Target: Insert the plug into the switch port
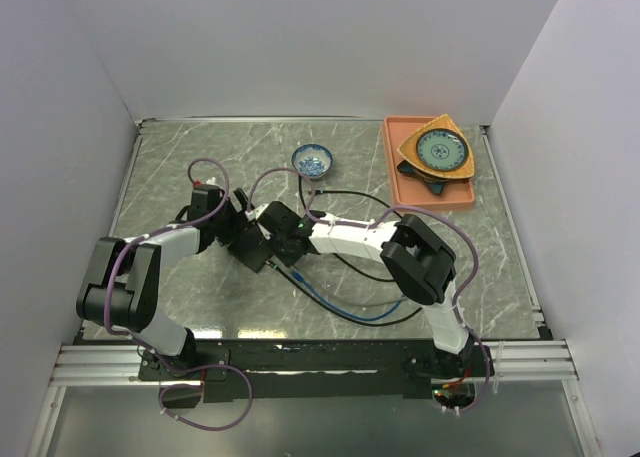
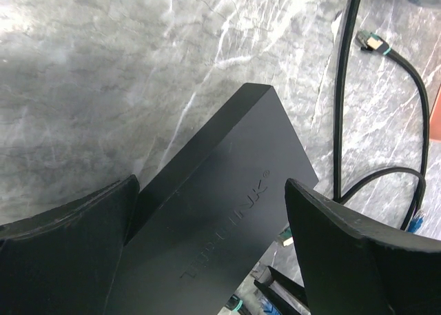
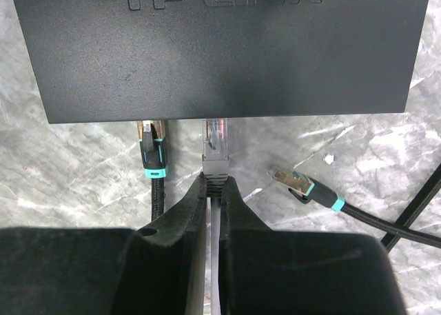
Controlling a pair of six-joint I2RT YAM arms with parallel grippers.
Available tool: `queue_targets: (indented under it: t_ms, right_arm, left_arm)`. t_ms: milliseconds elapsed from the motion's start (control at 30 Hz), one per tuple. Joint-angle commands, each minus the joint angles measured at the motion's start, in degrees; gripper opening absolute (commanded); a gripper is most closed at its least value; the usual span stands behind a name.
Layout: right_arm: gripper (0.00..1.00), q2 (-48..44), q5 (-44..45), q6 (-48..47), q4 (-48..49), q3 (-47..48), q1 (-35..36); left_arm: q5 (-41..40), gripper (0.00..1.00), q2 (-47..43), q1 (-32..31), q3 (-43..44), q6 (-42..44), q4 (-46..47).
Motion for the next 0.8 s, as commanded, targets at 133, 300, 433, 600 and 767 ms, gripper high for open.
queue_targets:
  t_ms: [133,300,433,600,767]
  right_arm:
    - [0.00,4.3,-1.8,-0.8,-3.4,0.8,0.4]
    - [0.00,4.3,-3.6,-0.9,-3.4,-0.3,0.4]
    - [0.00,5.1,-3.5,-0.8,-5.2,1.0,0.4]
    - [0.00,6.4,-2.8,-0.5,-7.8,4.3,0.4]
    - [0.00,6.7,-2.5,-0.9,-9.1,6.4,0.3]
  left_arm:
    - [8.4,0.90,-1.8,-1.6,-0.7,-1.0,4.1]
    - [9.0,0.84,-1.6,-0.5,-1.5,-1.0,4.9]
    - [10.0,0.81,-1.3,-0.1,-1.9,-1.0,5.4]
    - [10.7,0.77,-1.2,0.0,-1.8,-0.3,5.0]
    - [11.5,0.78,-1.1,0.1,-2.0,0.0,5.4]
